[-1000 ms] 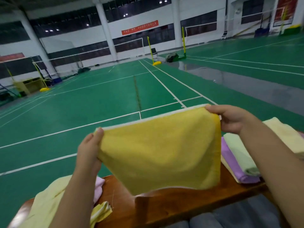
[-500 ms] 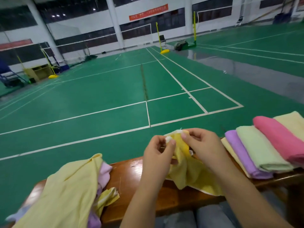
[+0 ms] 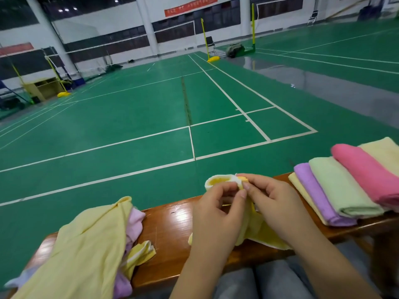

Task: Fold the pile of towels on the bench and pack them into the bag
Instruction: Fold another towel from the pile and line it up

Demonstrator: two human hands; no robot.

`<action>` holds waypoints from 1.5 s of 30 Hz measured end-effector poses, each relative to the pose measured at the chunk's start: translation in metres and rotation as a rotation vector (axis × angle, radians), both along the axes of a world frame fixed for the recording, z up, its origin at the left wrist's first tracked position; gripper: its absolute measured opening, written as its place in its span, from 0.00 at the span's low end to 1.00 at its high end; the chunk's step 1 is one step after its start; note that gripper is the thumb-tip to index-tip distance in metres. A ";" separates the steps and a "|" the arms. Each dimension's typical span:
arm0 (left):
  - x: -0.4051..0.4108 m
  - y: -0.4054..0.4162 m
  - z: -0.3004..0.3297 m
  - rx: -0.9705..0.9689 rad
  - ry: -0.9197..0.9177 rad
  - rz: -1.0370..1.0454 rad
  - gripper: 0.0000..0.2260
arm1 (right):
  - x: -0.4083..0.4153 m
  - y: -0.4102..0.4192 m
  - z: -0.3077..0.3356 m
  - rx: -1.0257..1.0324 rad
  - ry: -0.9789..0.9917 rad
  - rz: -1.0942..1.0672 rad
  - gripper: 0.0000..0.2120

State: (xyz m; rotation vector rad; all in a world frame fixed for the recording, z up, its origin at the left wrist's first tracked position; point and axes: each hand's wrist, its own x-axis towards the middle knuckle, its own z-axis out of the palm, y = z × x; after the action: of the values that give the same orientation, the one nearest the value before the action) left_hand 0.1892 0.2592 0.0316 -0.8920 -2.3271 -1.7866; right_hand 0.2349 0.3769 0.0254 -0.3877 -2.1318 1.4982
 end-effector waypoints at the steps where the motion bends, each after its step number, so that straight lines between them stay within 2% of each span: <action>1: 0.002 0.000 0.000 0.008 0.009 -0.013 0.10 | 0.001 0.000 0.000 -0.008 0.003 0.010 0.12; 5: -0.001 0.000 -0.004 0.016 0.066 0.040 0.13 | 0.004 0.000 0.001 0.003 0.040 0.047 0.11; 10: 0.001 0.001 -0.006 0.053 0.092 0.095 0.13 | 0.003 0.001 0.001 -0.091 0.107 0.005 0.11; 12: 0.001 0.002 -0.007 0.062 0.082 0.096 0.13 | 0.003 0.001 0.002 -0.078 0.124 0.000 0.12; 14: 0.000 0.001 -0.006 0.082 0.057 0.071 0.12 | 0.004 -0.001 0.004 -0.027 0.121 0.022 0.08; 17: -0.003 -0.003 -0.002 0.065 0.047 0.008 0.13 | 0.004 0.000 0.007 0.024 0.075 0.121 0.17; 21: -0.009 -0.011 0.004 0.211 -0.267 -0.260 0.21 | 0.001 0.009 0.015 -0.053 0.140 0.132 0.14; 24: -0.017 -0.022 0.004 0.263 -0.310 -0.389 0.15 | 0.000 0.011 0.021 -0.128 0.160 0.190 0.10; 27: -0.035 -0.034 -0.019 0.208 -0.190 -0.164 0.15 | -0.001 0.011 0.026 -0.159 0.151 0.190 0.05; 28: -0.042 -0.036 -0.029 0.159 -0.146 -0.056 0.16 | -0.002 0.011 0.028 -0.169 0.150 0.201 0.05; 30: -0.051 -0.042 -0.043 0.061 -0.144 0.058 0.28 | -0.002 0.011 0.036 -0.222 0.174 0.261 0.05; 32: -0.055 -0.044 -0.051 0.082 -0.334 -0.022 0.43 | -0.002 0.012 0.044 -0.318 0.215 0.346 0.09; 33: -0.056 -0.044 -0.054 0.125 -0.445 -0.096 0.47 | -0.002 0.013 0.048 -0.369 0.230 0.383 0.10; 34: -0.055 -0.045 -0.054 0.171 -0.526 -0.155 0.48 | -0.002 0.014 0.052 -0.407 0.243 0.409 0.11; 35: -0.055 -0.045 -0.052 0.200 -0.569 -0.189 0.44 | -0.003 0.016 0.054 -0.433 0.249 0.422 0.11; 38: -0.056 -0.048 -0.038 0.276 -0.586 -0.210 0.19 | -0.005 0.027 0.058 -0.452 0.243 0.386 0.11; 39: -0.058 -0.049 -0.031 0.296 -0.566 -0.207 0.14 | -0.005 0.032 0.058 -0.429 0.230 0.349 0.11; 42: -0.063 -0.049 -0.001 0.325 -0.437 -0.172 0.11 | -0.006 0.047 0.057 -0.193 0.167 0.185 0.04; 45: -0.060 -0.050 0.028 0.325 -0.255 -0.121 0.06 | -0.008 0.054 0.058 0.122 0.155 0.083 0.06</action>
State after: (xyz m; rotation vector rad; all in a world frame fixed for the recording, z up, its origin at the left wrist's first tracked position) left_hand 0.1292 0.2094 0.0592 -0.8095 -2.0544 -2.3658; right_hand 0.2268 0.4310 0.0838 -0.1374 -2.1249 1.3864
